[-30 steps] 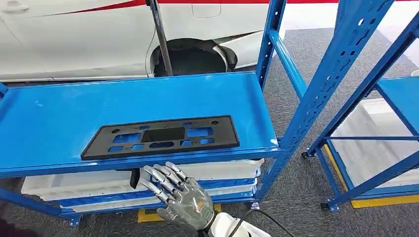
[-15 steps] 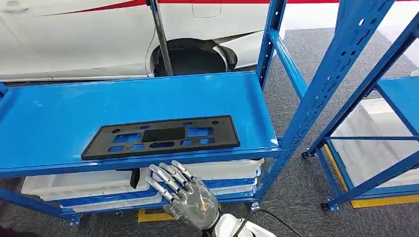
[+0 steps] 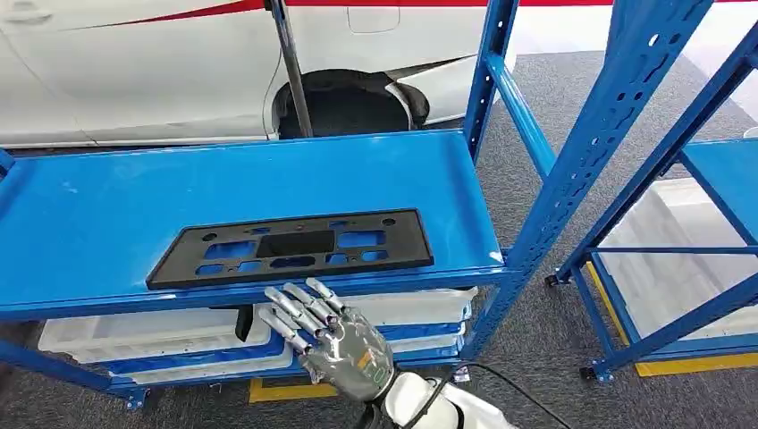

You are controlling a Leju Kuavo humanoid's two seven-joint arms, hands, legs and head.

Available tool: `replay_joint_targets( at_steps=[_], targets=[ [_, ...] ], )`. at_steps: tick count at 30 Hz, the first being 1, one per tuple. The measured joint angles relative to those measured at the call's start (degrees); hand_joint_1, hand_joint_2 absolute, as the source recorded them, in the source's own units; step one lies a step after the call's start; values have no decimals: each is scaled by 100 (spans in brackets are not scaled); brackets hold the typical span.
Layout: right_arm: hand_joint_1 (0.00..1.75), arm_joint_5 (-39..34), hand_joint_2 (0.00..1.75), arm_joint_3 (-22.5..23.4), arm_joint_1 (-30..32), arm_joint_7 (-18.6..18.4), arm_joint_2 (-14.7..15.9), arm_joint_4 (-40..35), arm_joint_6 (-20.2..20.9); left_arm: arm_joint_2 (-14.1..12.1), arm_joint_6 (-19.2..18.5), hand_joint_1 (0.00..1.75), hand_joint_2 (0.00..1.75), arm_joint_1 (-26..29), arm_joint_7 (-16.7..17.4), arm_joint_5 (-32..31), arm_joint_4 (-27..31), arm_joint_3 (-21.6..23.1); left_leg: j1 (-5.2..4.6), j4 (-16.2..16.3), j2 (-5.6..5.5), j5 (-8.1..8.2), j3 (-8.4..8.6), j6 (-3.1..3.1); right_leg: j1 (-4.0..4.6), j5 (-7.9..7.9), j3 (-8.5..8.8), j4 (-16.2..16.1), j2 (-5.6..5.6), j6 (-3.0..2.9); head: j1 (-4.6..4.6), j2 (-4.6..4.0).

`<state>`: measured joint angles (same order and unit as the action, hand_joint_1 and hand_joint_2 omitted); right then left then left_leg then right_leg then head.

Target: Take the parts from the cabinet and place them on the table.

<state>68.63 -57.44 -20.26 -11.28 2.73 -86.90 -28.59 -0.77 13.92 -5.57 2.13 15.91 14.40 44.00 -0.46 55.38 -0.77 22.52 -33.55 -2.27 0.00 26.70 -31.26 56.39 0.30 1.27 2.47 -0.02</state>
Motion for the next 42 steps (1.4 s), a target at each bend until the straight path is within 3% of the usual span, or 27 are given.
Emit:
replay_joint_targets(
  at_steps=[5,11,19,42],
  targets=[
    [0,289,175,11,-273,-271,31,155,98,-4,-15,0,0,-35,94,-26,0,-4,0,0,0,0,0,0,-1,0,0,0,0,0,0,0],
    [0,359,175,39,-581,-315,24,581,18,-61,-94,0,0,-104,323,-144,0,4,-2,1,-2,-1,-1,0,-3,-1,1,0,-2,0,0,2],
    [0,286,175,39,-747,-243,-72,984,-28,-131,-85,0,0,-219,146,59,0,4,-2,1,-1,-2,-1,0,-1,-4,-1,1,-2,-3,0,0],
    [0,103,175,39,-890,-164,-420,1554,-65,-149,-90,0,0,-179,148,98,0,4,-2,1,-1,-2,-2,1,-2,-4,-1,1,-1,-3,0,0]
  ],
)
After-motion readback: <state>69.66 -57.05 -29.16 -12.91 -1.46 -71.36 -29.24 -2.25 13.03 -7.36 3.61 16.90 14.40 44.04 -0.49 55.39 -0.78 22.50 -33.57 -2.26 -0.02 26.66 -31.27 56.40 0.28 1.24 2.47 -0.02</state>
